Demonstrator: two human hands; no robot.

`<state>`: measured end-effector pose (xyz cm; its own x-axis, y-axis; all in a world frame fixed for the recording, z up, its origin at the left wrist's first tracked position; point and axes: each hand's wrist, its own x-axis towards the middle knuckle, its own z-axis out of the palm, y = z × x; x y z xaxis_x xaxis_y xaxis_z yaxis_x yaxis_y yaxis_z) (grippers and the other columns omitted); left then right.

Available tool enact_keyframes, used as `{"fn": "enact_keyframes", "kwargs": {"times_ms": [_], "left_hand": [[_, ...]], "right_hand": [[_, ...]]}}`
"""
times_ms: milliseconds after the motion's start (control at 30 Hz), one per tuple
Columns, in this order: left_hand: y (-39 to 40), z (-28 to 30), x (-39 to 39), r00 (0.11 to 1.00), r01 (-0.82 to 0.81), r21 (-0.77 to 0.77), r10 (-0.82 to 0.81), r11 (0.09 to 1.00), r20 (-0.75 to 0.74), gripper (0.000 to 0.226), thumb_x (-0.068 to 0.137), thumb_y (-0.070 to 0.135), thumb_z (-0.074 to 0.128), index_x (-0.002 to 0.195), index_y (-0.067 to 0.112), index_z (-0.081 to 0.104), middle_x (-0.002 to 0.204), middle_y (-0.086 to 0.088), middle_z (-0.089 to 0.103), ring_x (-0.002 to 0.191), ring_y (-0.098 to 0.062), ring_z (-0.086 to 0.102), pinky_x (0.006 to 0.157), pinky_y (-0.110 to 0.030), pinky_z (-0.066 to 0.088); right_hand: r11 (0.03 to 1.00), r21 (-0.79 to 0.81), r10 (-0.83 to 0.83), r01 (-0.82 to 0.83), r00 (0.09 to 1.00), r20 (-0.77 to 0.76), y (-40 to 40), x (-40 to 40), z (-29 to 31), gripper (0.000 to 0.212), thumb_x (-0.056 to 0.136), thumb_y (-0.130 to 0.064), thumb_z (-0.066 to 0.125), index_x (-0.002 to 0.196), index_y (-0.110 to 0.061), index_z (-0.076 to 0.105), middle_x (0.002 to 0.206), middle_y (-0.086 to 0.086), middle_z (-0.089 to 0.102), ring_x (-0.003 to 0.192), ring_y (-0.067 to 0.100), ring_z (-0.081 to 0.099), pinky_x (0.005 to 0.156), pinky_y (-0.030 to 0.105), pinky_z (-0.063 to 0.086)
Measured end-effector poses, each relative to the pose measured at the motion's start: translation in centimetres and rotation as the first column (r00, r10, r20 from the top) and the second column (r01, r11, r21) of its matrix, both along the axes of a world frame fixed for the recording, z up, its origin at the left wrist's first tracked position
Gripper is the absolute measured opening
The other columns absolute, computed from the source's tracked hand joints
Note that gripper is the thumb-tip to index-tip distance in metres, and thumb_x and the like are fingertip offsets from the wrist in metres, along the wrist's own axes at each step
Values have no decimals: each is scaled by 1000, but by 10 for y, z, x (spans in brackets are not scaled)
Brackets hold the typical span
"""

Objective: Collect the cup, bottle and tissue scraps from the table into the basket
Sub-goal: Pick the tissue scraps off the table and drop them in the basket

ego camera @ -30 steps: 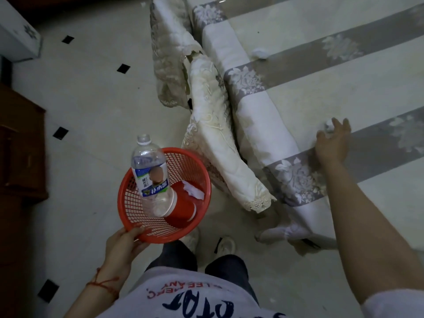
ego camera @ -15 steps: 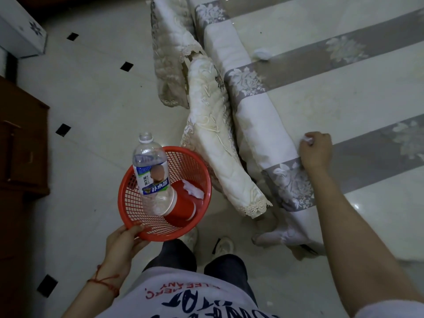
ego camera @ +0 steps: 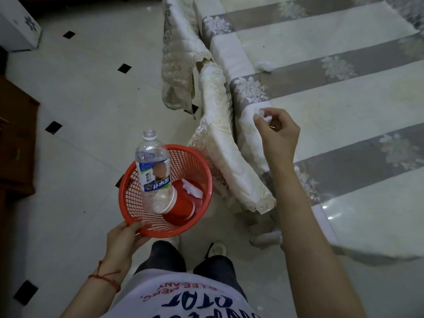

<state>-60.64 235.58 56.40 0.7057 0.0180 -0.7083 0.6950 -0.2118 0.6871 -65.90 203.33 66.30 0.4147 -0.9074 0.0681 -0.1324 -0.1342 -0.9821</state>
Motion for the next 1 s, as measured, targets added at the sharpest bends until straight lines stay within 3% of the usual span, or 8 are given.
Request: {"fn": "enact_keyframes", "kwargs": {"times_ms": [100, 300, 467, 567, 633, 767, 1000], "left_hand": [[12, 0, 12, 1000, 2, -16, -2, 1000, -2, 15, 83, 4, 60, 95, 13, 61, 91, -8, 67, 81, -24, 66, 63, -30, 51], [45, 0, 57, 1000, 4, -47, -5, 999, -17, 13, 83, 2, 58, 86, 14, 62, 87, -6, 68, 79, -23, 66, 58, -27, 52], [77, 3, 112, 999, 35, -67, -36, 997, -16, 14, 82, -2, 57, 81, 10, 62, 83, -11, 68, 74, -25, 65, 48, -22, 54], [90, 6, 143, 999, 41, -75, -42, 996, -6, 15, 81, -5, 57, 79, 8, 64, 81, -12, 68, 72, -26, 64, 45, -19, 53], [98, 7, 163, 999, 45, -83, -45, 996, -4, 15, 80, -6, 57, 80, 7, 64, 81, -13, 68, 72, -27, 64, 45, -19, 53], [109, 11, 199, 999, 46, -87, -46, 995, -2, 15, 80, -6, 56, 79, 7, 64, 81, -11, 68, 74, -27, 66, 45, -21, 54], [97, 7, 251, 1000, -9, -87, 6, 996, -30, 13, 80, -8, 56, 82, 3, 62, 81, -10, 67, 72, -28, 64, 42, -21, 53]], "right_hand": [[983, -97, 162, -158, 986, 38, 51, 15, 23, 11, 76, -16, 69, 84, -22, 65, 75, -10, 62, 62, -3, 51, 60, 9, 40], [819, -260, 468, -511, 858, -209, 161, 61, 8, 14, 76, -12, 70, 88, -6, 69, 86, 10, 68, 77, 18, 61, 70, 24, 46], [714, -184, 609, -676, 729, -313, 238, 111, -26, 19, 78, -17, 68, 95, -8, 68, 93, 8, 68, 84, 15, 58, 76, 29, 48], [653, -155, 613, -741, 638, -466, 265, 147, -43, 31, 79, -26, 66, 107, -14, 66, 109, 4, 67, 101, 15, 56, 90, 30, 44], [659, -130, 605, -741, 624, -493, 273, 166, -48, 38, 76, -28, 67, 112, -17, 63, 116, 2, 65, 109, 15, 54, 95, 28, 39], [717, -80, 586, -692, 662, -467, 270, 192, -48, 36, 79, -29, 67, 113, -16, 63, 114, 2, 65, 106, 13, 53, 89, 20, 37], [839, -8, 476, -545, 741, -474, 228, 215, -54, 29, 85, -28, 63, 111, -15, 65, 112, 2, 64, 102, 10, 55, 91, 25, 45]]}}
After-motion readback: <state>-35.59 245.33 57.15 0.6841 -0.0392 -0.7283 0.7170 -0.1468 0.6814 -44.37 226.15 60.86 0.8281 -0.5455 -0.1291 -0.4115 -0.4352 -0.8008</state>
